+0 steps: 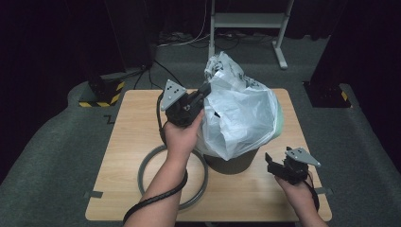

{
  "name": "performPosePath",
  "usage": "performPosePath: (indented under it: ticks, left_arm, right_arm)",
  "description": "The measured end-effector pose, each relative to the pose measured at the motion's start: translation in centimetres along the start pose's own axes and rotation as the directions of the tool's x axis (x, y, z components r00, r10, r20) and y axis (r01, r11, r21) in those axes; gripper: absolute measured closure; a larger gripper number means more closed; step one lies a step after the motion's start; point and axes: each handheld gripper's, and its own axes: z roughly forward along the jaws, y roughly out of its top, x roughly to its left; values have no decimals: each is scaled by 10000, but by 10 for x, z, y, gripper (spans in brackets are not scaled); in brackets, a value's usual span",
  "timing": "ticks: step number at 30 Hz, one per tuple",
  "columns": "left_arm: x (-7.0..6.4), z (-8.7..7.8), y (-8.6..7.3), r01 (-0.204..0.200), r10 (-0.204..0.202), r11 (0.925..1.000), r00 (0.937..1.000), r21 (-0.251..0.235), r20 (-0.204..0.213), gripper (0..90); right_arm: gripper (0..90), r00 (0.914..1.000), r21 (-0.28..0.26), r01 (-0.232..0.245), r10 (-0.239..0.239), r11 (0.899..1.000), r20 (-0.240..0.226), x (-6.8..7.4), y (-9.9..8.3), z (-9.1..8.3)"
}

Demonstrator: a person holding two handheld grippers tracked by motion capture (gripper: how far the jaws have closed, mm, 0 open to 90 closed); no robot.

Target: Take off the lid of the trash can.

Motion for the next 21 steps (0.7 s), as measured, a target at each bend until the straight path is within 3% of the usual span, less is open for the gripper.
performPosePath:
  ticks: [8,21]
  left_arm:
    - [3,-1,8,-15,14,9998,10000,-218,-56,900]
    - [23,-15,-3,209,-218,9996,9985,-188,-502,899]
  right_arm:
    - [150,9991,685,422,-413,9968,-137,6,-11,13]
    - [151,9993,874,378,-376,9955,-39,1,-15,16]
